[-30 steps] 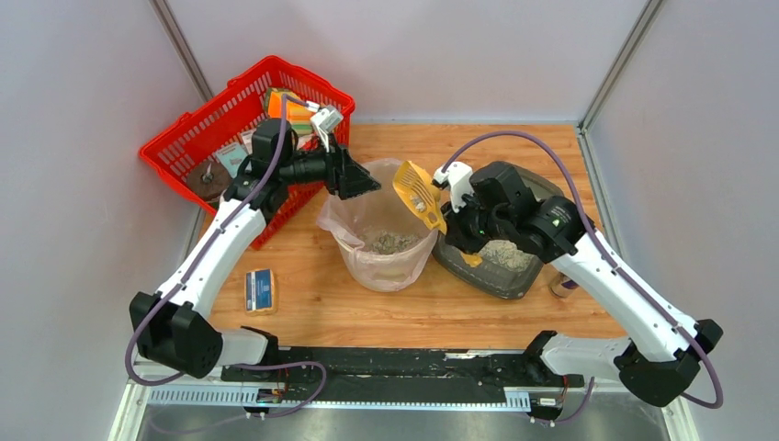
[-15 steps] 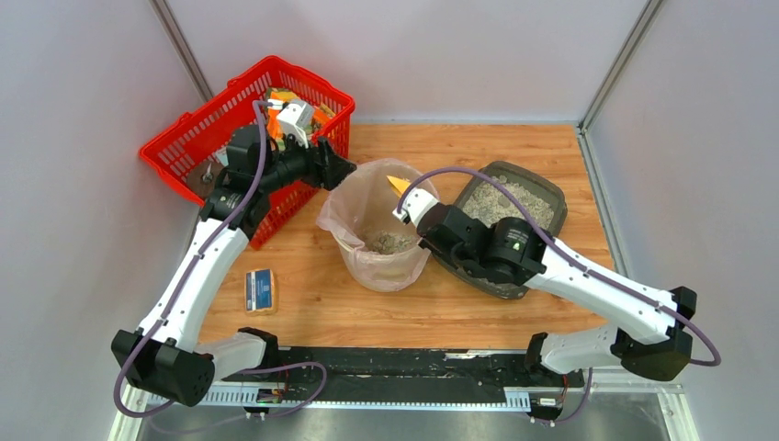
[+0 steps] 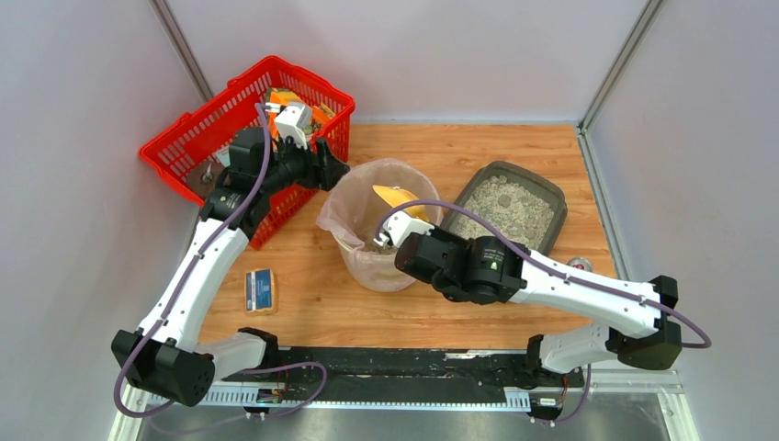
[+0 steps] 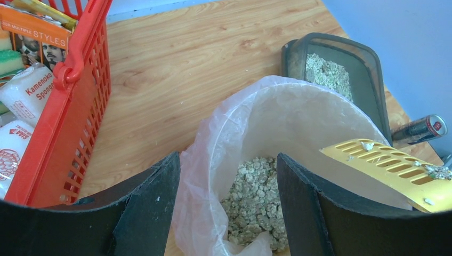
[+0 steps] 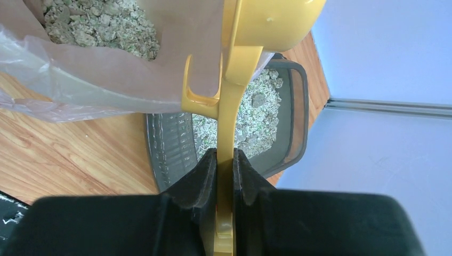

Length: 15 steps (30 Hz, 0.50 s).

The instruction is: Clean the litter box

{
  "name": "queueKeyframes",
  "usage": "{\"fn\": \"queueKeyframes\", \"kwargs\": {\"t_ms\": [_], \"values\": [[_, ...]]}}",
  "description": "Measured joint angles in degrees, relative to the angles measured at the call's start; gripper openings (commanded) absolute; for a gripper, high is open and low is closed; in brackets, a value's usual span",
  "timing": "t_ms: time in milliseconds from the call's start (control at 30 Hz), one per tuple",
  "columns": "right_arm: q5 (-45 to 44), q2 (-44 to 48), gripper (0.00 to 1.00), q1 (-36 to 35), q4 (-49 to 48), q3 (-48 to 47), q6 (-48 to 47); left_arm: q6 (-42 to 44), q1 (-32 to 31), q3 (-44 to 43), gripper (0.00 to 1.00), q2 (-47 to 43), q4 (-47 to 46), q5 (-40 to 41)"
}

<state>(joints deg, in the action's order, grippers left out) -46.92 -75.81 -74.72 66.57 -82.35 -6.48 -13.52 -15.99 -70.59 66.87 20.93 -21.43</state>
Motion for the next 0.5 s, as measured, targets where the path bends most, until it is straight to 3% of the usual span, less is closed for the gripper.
{"fn": "queueKeyframes", "kwargs": {"t_ms": [267, 500], "values": [[1.5, 2.7, 0.0, 1.9, -1.6, 0.0, 2.6, 0.0, 0.0, 0.0, 0.73, 0.0, 1.0, 1.0], [12.3, 9.3, 0.0, 13.0, -2.5, 0.2, 11.4, 0.0, 0.0, 0.0, 0.73, 0.0, 1.7, 1.3]]}}
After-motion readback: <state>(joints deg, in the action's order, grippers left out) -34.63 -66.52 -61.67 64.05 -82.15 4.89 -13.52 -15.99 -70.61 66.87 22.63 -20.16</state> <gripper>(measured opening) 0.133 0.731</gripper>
